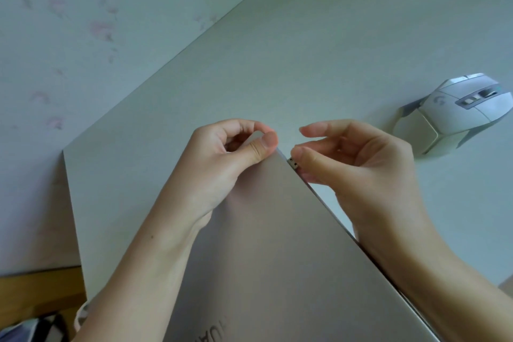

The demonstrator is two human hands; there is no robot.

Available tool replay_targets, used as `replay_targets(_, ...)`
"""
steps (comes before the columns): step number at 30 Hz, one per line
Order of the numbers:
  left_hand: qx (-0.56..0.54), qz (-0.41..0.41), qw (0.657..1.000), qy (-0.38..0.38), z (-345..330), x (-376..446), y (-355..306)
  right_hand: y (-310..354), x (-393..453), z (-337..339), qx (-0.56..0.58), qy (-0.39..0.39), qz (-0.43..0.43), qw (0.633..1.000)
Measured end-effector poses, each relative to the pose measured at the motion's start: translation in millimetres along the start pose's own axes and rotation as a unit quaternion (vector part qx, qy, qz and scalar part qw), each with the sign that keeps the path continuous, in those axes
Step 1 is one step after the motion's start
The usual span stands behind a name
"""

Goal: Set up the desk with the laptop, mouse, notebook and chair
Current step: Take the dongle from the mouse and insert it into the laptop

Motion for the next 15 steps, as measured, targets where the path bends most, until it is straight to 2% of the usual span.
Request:
replay_targets(4,0.012,0.015,1.000,-0.013,-0.2,5.1,7.1,2.9,4.7,0.6,-0.107,0.010,0.052,0.993)
replay_targets(7,0.035,0.021,0.999,-0.035,0.5,17.4,19.8,2.3,4.5,-0.9,-0.284,0.026,0.118,0.951)
replay_targets(11,0.106,0.024,0.992,-0.063,-0.4,31.5,40.8,-9.1,-2.4,-6.8,-0.466,0.060,0.195,0.861)
replay_targets(13,0.147,0.013,0.987,-0.070,-2.2,29.9,44.4,-17.9,-13.0,-15.4,-0.567,0.085,0.260,0.777)
replay_targets(15,0.229,-0.035,0.969,-0.084,-2.1,18.8,41.5,-30.8,-23.5,-22.7,-0.632,0.116,0.291,0.708)
Point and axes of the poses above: each hand's wrist, its own x-axis towards the middle knuckle, its own z-axis out of the back of the hand, y = z × x, the point moved 9 cm from there along x, towards the middle knuckle, and after that the axes turned 7 degrees about -x, right-handed, at the moved point
